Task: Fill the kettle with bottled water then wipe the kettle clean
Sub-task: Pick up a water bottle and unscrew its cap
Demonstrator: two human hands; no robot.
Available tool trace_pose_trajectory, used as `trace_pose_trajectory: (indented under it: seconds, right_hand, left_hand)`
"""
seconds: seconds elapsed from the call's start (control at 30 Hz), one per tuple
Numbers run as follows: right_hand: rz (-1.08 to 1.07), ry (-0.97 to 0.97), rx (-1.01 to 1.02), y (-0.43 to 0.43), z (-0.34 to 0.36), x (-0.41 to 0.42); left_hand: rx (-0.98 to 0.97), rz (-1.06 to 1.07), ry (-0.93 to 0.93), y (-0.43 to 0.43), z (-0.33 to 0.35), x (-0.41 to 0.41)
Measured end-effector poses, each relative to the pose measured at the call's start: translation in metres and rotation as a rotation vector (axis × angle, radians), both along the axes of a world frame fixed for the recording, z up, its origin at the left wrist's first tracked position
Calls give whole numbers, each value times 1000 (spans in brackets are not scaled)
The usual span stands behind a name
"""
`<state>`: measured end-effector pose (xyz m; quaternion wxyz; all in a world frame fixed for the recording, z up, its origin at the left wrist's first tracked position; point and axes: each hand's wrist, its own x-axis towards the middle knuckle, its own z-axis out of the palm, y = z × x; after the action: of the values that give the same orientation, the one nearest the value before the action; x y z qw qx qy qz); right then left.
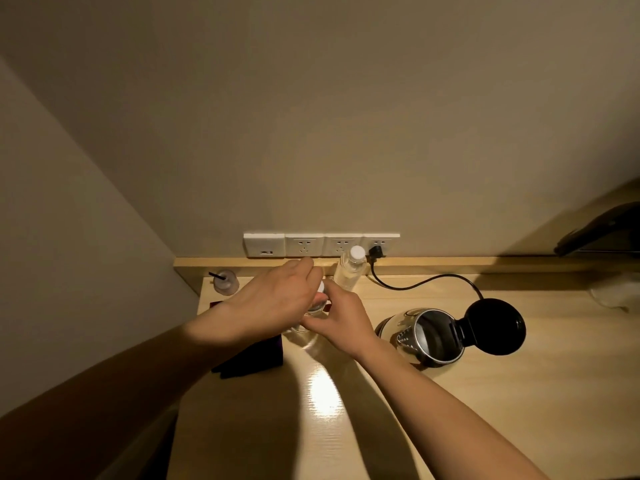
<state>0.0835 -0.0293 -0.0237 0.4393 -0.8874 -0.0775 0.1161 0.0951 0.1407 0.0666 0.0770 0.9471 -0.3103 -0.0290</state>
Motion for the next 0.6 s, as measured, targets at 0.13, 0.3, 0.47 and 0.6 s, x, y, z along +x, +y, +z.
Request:
trace_pose_trajectory:
  seconds: [0.13,0.3,0.47,0.6]
  right_hand:
    - [-87,-24,-34,2,-5,-17]
    - [-104,-44,-17,-3,-3,-26]
    - [-65,-84,-76,-15,0,-25]
    - [-30,-84,-111,-17,2,-27]
  left_hand:
    - [-19,194,-27,-9,-9,-14]
    - [-131,218,87,-7,-10,-17]
    - [-257,-176,300,16,14,3]
    - [-136,-233,204,8,15,5]
